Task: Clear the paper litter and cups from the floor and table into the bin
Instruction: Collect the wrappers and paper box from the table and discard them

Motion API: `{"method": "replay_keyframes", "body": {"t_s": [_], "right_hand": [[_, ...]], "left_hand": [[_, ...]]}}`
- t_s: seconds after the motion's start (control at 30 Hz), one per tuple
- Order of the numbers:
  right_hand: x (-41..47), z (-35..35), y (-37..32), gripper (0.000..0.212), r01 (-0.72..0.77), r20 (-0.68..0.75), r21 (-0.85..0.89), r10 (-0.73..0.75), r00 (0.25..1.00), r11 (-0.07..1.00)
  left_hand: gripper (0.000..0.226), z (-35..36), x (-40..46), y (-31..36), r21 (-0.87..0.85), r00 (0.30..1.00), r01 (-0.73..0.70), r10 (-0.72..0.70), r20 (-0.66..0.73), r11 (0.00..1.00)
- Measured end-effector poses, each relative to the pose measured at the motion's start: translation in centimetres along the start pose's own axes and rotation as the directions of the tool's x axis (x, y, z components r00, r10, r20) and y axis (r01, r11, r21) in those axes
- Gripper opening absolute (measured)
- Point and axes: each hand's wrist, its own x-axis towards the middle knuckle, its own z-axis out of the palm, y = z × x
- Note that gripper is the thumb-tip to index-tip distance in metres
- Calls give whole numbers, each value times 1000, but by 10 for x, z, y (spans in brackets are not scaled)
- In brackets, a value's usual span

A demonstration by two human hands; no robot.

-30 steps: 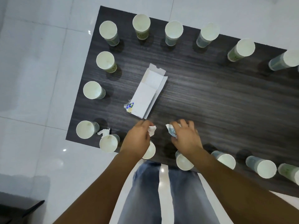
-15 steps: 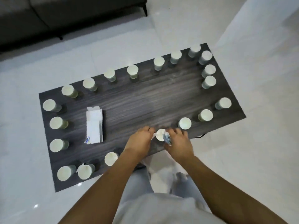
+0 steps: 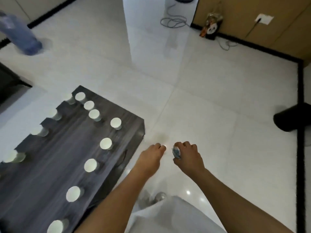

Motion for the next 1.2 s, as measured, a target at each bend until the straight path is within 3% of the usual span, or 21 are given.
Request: {"method": "replay_keyframes", "body": {"t_s": [0.27, 0.57, 0.7, 0.9, 1.03, 1.2], "right_hand": [[29, -63, 140, 50, -280, -53, 189, 294, 954, 941], [129, -162, 291, 52, -483, -104, 354, 547, 830, 801], [151, -204, 351, 52, -534, -112, 409, 622, 775, 740], [181, -241, 454, 52, -603, -83, 462, 709, 700, 650], [203, -273, 543, 52, -612, -96, 487, 734, 673, 624], [231, -332, 670, 51, -632, -78, 518, 768, 636, 576]], "left_hand": [[46, -15, 141, 120, 130, 944, -306, 283, 169, 943], [31, -31, 347, 245, 164, 762, -630, 562, 323, 760], [41, -47, 420, 307, 113, 743, -647, 590, 316, 754], [35, -44, 519, 404, 49, 675, -700, 637, 372, 713], [42, -31, 590, 487, -5, 683, -686, 647, 339, 728], [29, -22, 673, 605, -123, 724, -615, 620, 302, 778]]}}
